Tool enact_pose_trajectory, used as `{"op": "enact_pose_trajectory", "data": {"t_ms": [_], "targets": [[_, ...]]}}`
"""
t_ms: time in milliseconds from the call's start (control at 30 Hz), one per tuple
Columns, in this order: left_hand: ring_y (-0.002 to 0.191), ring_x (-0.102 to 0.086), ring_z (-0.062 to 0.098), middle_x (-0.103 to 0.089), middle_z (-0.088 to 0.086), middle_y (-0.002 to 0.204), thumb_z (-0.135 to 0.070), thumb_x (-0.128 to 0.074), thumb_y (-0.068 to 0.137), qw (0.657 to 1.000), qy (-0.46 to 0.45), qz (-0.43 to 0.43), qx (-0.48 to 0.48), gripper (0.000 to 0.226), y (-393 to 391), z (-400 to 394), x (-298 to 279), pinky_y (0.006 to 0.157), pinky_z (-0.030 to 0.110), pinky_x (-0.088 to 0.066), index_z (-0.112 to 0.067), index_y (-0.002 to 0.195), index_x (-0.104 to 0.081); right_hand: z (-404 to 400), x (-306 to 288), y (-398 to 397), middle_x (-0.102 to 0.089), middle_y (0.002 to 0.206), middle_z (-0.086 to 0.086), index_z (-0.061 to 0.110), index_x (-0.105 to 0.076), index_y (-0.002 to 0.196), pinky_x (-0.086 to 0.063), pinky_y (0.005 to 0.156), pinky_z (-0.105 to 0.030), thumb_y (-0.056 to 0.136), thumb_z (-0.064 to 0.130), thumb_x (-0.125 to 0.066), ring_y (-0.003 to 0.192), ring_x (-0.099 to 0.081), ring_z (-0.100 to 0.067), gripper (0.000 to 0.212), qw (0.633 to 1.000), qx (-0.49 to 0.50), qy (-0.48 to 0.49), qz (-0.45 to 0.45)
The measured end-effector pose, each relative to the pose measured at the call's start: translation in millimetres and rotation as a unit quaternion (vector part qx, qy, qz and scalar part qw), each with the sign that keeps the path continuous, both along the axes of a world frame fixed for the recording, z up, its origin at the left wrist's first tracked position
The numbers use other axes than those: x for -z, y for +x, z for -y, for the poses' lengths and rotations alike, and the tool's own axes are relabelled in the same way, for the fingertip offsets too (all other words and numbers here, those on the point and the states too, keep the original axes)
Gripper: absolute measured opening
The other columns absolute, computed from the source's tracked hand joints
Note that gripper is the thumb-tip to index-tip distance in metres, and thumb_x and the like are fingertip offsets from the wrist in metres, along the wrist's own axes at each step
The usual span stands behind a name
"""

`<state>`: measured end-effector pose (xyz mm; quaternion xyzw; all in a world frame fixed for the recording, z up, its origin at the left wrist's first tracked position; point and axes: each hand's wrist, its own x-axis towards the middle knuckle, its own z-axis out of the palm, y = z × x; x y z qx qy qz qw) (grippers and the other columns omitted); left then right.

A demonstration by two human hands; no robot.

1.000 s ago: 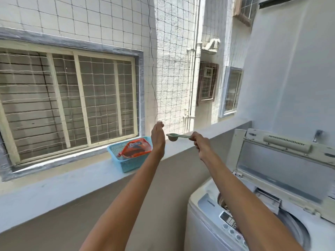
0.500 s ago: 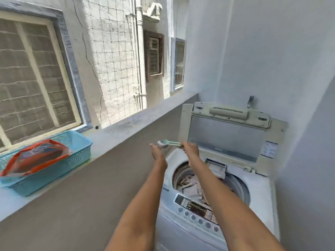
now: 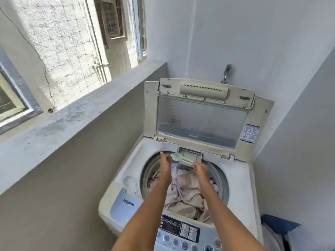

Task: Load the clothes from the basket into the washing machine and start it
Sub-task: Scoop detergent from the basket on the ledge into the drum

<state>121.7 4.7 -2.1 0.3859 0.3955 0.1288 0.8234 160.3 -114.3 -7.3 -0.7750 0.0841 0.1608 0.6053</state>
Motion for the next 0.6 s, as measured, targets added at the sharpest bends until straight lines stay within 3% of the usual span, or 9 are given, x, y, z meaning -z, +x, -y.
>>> {"op": "enact_pose_trajectory", "data": {"t_ms": [33, 67, 133, 200, 267, 300, 400, 500, 600], "targets": [[0.083, -0.057, 0.016, -0.060, 0.009, 0.096, -0.040, -0.022, 0.103, 1.000, 0.006, 0.004, 0.011, 0.046, 8.9, 1.7, 7.7, 0.066, 0.018, -0.047, -0.009, 0.097, -0.055, 4.8, 3.7, 6.8, -0.046, 0.057, -0.003, 0.017, -0.047, 0.050, -0.030, 0.060, -0.035, 0.086, 0.016, -0.059, 0.056, -0.040, -0.019, 0.038, 1.000, 0.015, -0.003, 0.006], [0.093, -0.058, 0.019, -0.061, 0.010, 0.103, -0.040, -0.023, 0.103, 1.000, 0.012, 0.002, 0.007, 0.047, 14.2, 3.6, 10.0, 0.077, 0.018, -0.048, -0.007, 0.103, -0.057, 9.2, 7.6, 12.7, -0.050, 0.060, -0.004, 0.016, -0.051, 0.053, -0.032, 0.060, -0.035, 0.087, 0.017, -0.058, 0.058, -0.044, -0.020, 0.034, 0.999, 0.032, -0.007, 0.014], [0.119, -0.052, 0.027, -0.057, 0.013, 0.127, -0.044, -0.026, 0.102, 1.000, -0.003, 0.016, 0.013, 0.054, 29.9, 3.8, 21.3, 0.105, 0.035, -0.040, -0.004, 0.121, -0.056, 11.1, 15.5, 25.1, -0.060, 0.066, -0.008, 0.014, -0.060, 0.062, -0.040, 0.061, -0.036, 0.087, 0.020, -0.059, 0.063, -0.054, -0.025, 0.025, 0.997, 0.064, -0.033, 0.026], [0.125, -0.049, 0.032, -0.054, 0.018, 0.134, -0.049, -0.035, 0.097, 1.000, -0.007, 0.016, 0.018, 0.055, 58.1, -5.5, 61.5, 0.111, 0.048, -0.033, -0.005, 0.122, -0.058, 11.4, 28.6, 36.9, -0.067, 0.070, -0.012, 0.015, -0.065, 0.066, -0.049, 0.064, -0.042, 0.085, 0.023, -0.059, 0.069, -0.062, -0.032, 0.021, 0.994, 0.088, -0.052, 0.037], [0.122, -0.052, 0.032, -0.058, 0.018, 0.129, -0.048, -0.043, 0.092, 1.000, 0.005, -0.002, 0.017, 0.053, 66.0, -9.3, 62.9, 0.111, 0.046, -0.033, -0.004, 0.115, -0.062, 9.8, 36.4, 43.3, -0.070, 0.075, -0.013, 0.016, -0.068, 0.069, -0.050, 0.065, -0.041, 0.085, 0.024, -0.059, 0.074, -0.064, -0.033, 0.019, 0.992, 0.095, -0.076, 0.044], [0.114, -0.054, 0.029, -0.062, 0.015, 0.118, -0.045, -0.043, 0.094, 1.000, 0.015, -0.012, 0.012, 0.043, 65.8, -11.5, 54.5, 0.108, 0.039, -0.035, -0.009, 0.103, -0.065, 8.2, 39.6, 45.9, -0.070, 0.077, -0.013, 0.015, -0.069, 0.073, -0.048, 0.063, -0.037, 0.085, 0.025, -0.059, 0.075, -0.064, -0.033, 0.019, 0.990, 0.095, -0.090, 0.045], [0.093, -0.046, 0.017, -0.054, -0.003, 0.085, -0.033, -0.040, 0.099, 0.999, 0.031, -0.025, 0.009, 0.030, 73.3, -16.2, 47.9, 0.090, 0.030, -0.035, -0.027, 0.072, -0.053, 1.9, 44.8, 48.1, -0.070, 0.079, -0.012, 0.010, -0.072, 0.079, -0.039, 0.056, -0.030, 0.086, 0.026, -0.058, 0.075, -0.062, -0.030, 0.022, 0.983, 0.102, -0.132, 0.075], [0.090, -0.045, 0.015, -0.052, -0.005, 0.083, -0.031, -0.044, 0.097, 0.999, 0.032, -0.020, 0.017, 0.028, 78.1, -21.2, 57.0, 0.085, 0.031, -0.036, -0.027, 0.070, -0.053, -6.3, 51.2, 49.6, -0.069, 0.078, -0.012, 0.014, -0.075, 0.080, -0.046, 0.059, -0.032, 0.084, 0.025, -0.060, 0.075, -0.063, -0.031, 0.019, 0.973, 0.110, -0.178, 0.102], [0.088, -0.048, 0.015, -0.054, -0.003, 0.086, -0.029, -0.044, 0.097, 0.999, 0.038, -0.012, 0.013, 0.027, 78.2, -24.2, 64.8, 0.087, 0.030, -0.037, -0.026, 0.072, -0.054, -12.1, 53.1, 48.9, -0.068, 0.090, -0.015, 0.020, -0.076, 0.090, -0.051, 0.067, -0.035, 0.084, 0.031, -0.061, 0.088, -0.060, -0.033, 0.019, 0.956, 0.109, -0.244, 0.122]]}}
